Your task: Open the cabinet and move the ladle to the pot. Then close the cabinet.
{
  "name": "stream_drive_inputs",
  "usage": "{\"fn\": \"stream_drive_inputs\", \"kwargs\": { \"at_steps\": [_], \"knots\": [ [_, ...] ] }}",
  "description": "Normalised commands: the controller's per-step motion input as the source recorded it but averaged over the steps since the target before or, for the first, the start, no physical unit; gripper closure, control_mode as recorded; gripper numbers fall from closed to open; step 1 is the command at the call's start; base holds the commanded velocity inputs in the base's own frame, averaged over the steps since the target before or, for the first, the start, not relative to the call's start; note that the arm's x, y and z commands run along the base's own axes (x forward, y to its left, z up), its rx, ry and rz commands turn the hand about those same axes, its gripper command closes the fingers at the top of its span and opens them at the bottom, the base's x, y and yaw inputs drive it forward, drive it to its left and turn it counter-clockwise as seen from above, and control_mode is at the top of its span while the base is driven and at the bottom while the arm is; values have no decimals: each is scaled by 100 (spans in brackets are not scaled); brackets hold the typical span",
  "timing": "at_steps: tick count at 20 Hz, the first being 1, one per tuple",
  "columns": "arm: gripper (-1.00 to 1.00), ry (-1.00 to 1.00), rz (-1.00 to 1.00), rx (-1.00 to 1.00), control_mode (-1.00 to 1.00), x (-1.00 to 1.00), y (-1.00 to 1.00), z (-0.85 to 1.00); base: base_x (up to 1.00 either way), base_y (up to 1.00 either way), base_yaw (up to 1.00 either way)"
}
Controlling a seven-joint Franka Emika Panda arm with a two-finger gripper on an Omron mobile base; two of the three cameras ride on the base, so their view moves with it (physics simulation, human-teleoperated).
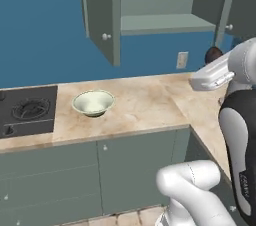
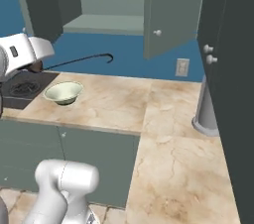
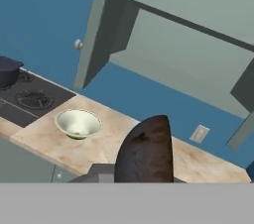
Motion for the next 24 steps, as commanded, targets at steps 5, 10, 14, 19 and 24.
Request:
{"fn": "stream_drive_inputs", "kwargs": {
  "at_steps": [5,10,14,19,24],
  "knots": [
    [100,0,0,0,100,0,0,0,-78,74,4],
    [100,0,0,0,100,0,0,0,-47,100,6],
    [100,0,0,0,100,0,0,0,-19,100,7],
    [100,0,0,0,100,0,0,0,-2,100,8],
    [100,0,0,0,100,0,0,0,11,100,7]
  ]
}}
